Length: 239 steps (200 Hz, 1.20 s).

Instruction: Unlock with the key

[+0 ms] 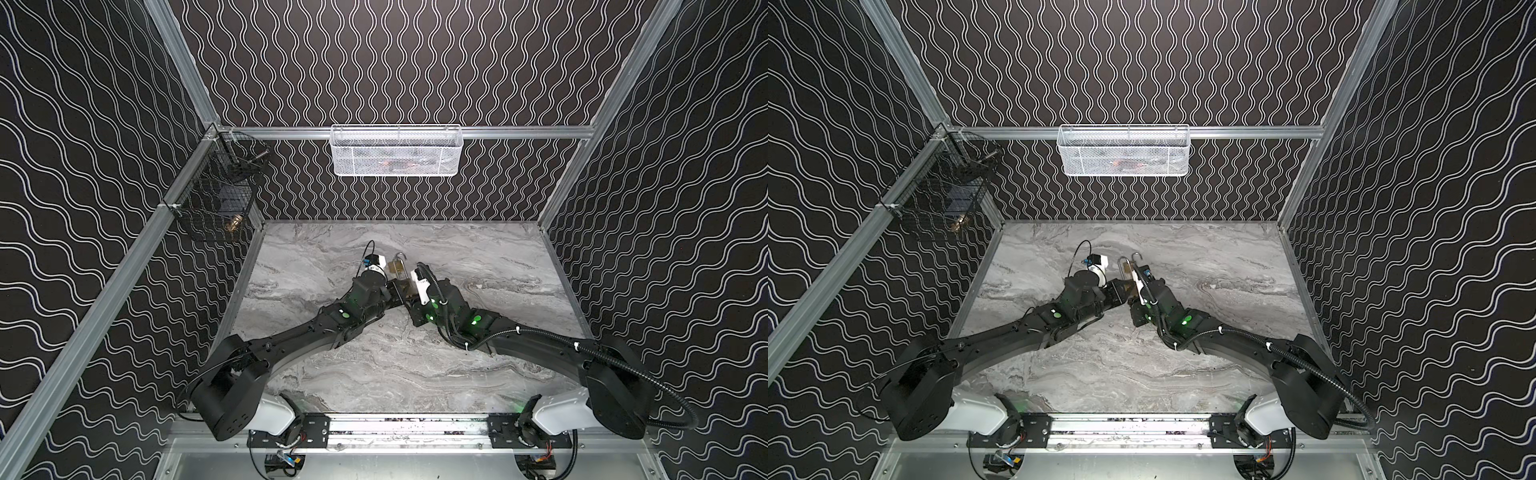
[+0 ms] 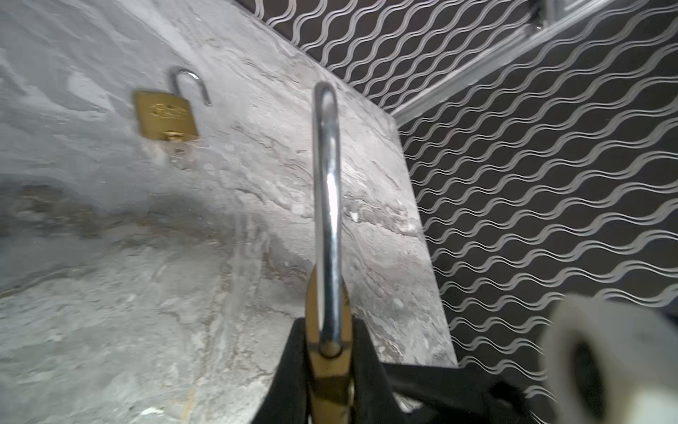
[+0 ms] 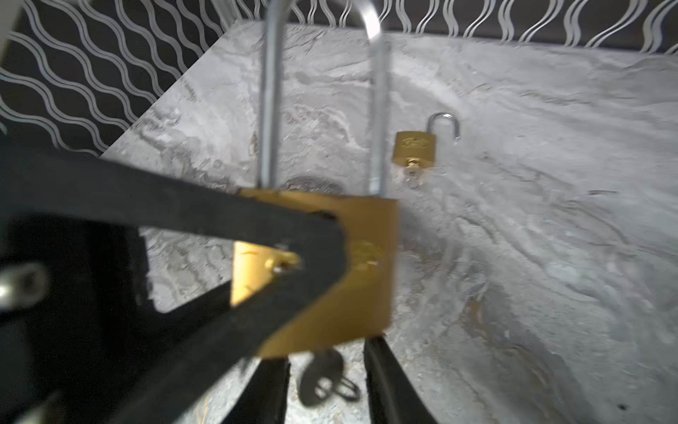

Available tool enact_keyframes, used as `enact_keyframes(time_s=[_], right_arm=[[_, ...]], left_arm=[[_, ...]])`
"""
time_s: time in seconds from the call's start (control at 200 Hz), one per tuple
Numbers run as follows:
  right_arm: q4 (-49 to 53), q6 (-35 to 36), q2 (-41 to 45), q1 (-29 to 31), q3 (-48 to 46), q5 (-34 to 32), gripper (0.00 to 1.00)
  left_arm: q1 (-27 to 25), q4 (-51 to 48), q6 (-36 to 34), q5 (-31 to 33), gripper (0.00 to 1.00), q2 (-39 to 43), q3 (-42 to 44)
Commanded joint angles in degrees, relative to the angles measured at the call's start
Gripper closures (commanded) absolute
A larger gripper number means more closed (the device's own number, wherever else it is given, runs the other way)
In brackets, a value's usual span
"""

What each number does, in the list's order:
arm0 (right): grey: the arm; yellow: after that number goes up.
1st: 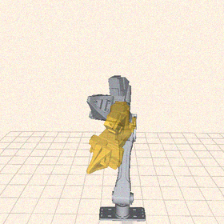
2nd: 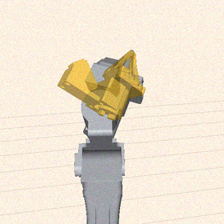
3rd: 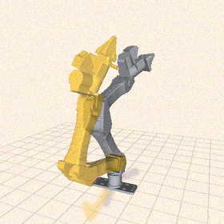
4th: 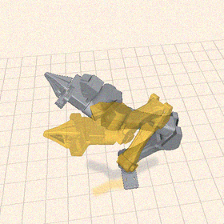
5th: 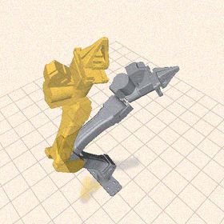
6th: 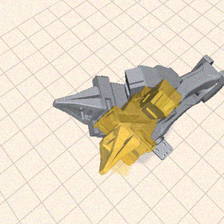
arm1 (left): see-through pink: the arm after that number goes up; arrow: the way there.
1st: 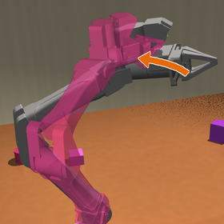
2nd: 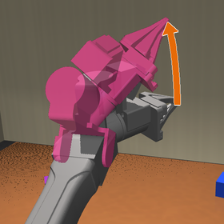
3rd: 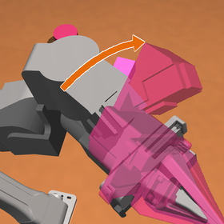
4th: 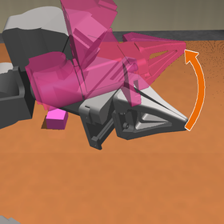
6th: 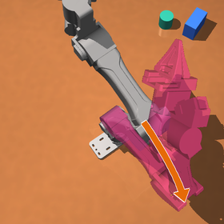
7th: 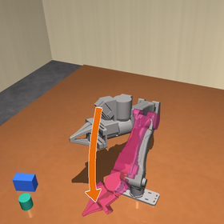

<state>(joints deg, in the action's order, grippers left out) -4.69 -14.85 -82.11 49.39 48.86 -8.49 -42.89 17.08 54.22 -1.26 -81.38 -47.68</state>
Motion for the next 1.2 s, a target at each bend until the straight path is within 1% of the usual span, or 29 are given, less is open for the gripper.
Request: enact_keyframes(time_s=[0.0, 0.06, 0.14, 0.22, 0.265, 0.33, 0.375, 0.526, 0.541, 0.561, 0.601, 0.626, 0.686, 0.756, 0.826, 0.881, 0.921, 0.941, 1.001, 1.061, 1.126, 1.191], right_arm=[[-0.3, 0.4, -0.1, 0.1, 0.6, 0.4, 0.63], [0.0, 0.7, -0.4, 0.1, 0.9, 0.3, 0.64], [0.3, 0.2, -0.7, 0.2, 1.2, -0.7, 0.71], [0.4, -0.2, -0.5, 0.2, 1.3, -1.6, 0.75], [0.4, -0.1, -0.4, 0.2, 1.3, -2.1, 0.81], [0.3, 0.0, -0.1, 0.2, 1.3, -2.4, 0.94], [0.0, 0.0, 0.3, 0.2, 1.0, -2.6, 0.99], [-2.7, 0.1, 2.3, 0.2, -1.0, -2.7, 1.00], [-3.0, 0.1, 2.6, 0.2, -1.2, -2.5, 0.99], [-3.2, 0.1, 2.8, 0.2, -1.4, -2.6, 0.94], [-2.8, -0.3, 3.1, 0.2, -1.4, -2.7, 0.77], [-2.4, -0.2, 3.2, 0.2, -1.4, -2.7, 0.70], [-0.3, -0.9, 4.2, 0.2, -1.5, -3.3, 0.59], [-0.2, -1.4, 7.0, 0.1, -3.7, -3.5, 0.52], [0.3, -2.5, 10.8, -0.2, -6.6, -4.9, 0.49], [-0.1, -3.3, 14.4, -1.5, -8.8, -3.8, 0.47], [-1.8, -4.0, 17.3, -3.4, -10.5, -1.1, 0.45], [-3.2, -4.3, 18.6, -4.7, -11.4, 0.6, 0.45], [-8.2, -4.8, 21.6, -9.4, -13.5, 8.9, 0.42], [-13.4, -5.1, 22.7, -13.8, -14.3, 17.3, 0.39], [-18.0, -5.2, 21.6, -17.0, -13.4, 24.5, 0.33], [-20.6, -5.1, 18.6, -18.7, -10.9, 30.2, 0.32]], left_arm=[[0.0, 6.1, 0.2, -1.4, 1.00, 0.1, -0.7], [0.0, 6.4, 0.3, -1.6, 1.00, 0.0, -0.7], [0.0, 6.7, 0.4, -1.6, 1.00, -0.2, -0.7], [0.0, 6.7, 0.4, -1.6, 1.00, -0.2, -0.7], [0.0, 6.5, 0.4, -1.6, 1.00, -0.1, -0.7], [0.0, 6.3, 0.3, -1.6, 1.00, 0.0, -0.6], [0.0, 6.2, 0.2, -1.6, 1.00, 0.1, -0.6], [0.0, 7.0, 0.3, -1.7, 1.00, -0.2, -0.2], [0.0, 7.3, 0.2, -1.8, 1.00, -0.2, 0.0], [0.0, 7.7, 0.3, -2.2, 1.00, -0.1, 0.2], [0.1, 9.6, 0.1, -2.6, 1.00, 0.2, 1.2], [0.2, 11.0, -0.1, -3.0, 1.00, 0.3, 2.0], [1.0, 13.0, -0.8, -3.9, 1.00, 1.1, 3.7], [2.7, 13.3, -2.8, -6.0, 1.00, 2.6, 5.2], [4.9, 12.9, -5.9, -9.6, 1.00, 3.8, 6.3], [6.1, 11.3, -9.1, -13.0, 1.00, 4.4, 6.5], [6.6, 12.3, -11.8, -16.6, 1.00, 4.4, 7.0], [6.8, 13.3, -13.4, -19.6, 1.00, 4.1, 7.2], [6.9, 14.5, -17.5, -26.1, 1.00, 3.3, 7.4], [6.9, 18.0, -20.4, -32.2, 1.00, 2.7, 8.5], [6.9, 17.1, -24.1, -35.2, 1.00, 3.0, 9.1], [6.8, 16.2, -26.7, -36.9, 1.00, 3.7, 9.6]])
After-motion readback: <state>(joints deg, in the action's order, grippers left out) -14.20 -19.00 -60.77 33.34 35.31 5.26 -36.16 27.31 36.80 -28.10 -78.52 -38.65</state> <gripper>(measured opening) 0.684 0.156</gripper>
